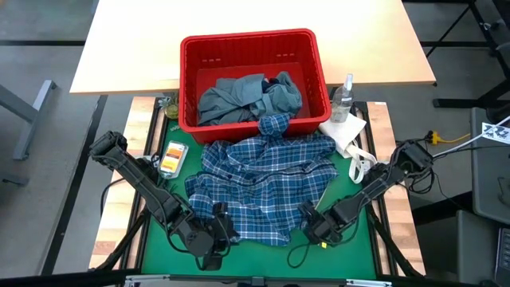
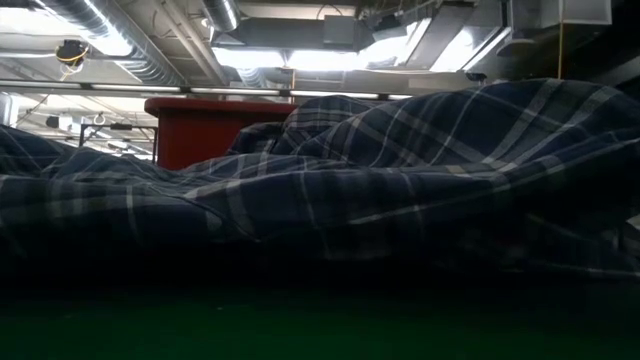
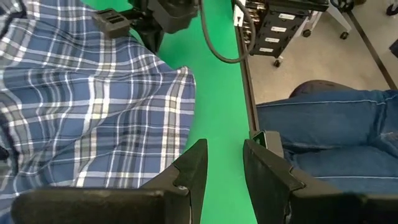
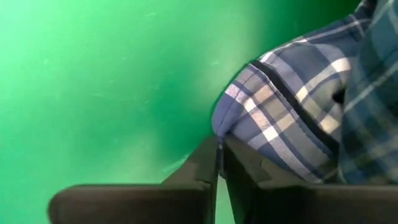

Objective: Fold Laundry from Bin
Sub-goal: Fold the blue shirt

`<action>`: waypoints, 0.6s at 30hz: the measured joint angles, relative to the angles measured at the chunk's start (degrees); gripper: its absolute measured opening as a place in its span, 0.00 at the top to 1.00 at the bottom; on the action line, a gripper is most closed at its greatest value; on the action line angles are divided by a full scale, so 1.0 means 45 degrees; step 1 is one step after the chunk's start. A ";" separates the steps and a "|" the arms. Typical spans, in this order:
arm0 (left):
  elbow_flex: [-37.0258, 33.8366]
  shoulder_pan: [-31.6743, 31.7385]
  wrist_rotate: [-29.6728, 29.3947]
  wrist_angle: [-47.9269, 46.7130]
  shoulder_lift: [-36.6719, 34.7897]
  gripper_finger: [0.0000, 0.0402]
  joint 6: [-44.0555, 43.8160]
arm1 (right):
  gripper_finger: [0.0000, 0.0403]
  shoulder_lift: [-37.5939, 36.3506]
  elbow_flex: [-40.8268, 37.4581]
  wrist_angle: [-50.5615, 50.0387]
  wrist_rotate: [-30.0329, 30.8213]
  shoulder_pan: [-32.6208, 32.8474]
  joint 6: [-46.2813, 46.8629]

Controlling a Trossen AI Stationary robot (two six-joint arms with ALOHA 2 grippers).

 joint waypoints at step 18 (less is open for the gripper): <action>0.0000 -0.0003 -0.1500 -0.0383 -0.0010 0.75 -0.0029 | 0.99 -0.0335 0.2200 0.3563 0.2536 0.3284 0.5341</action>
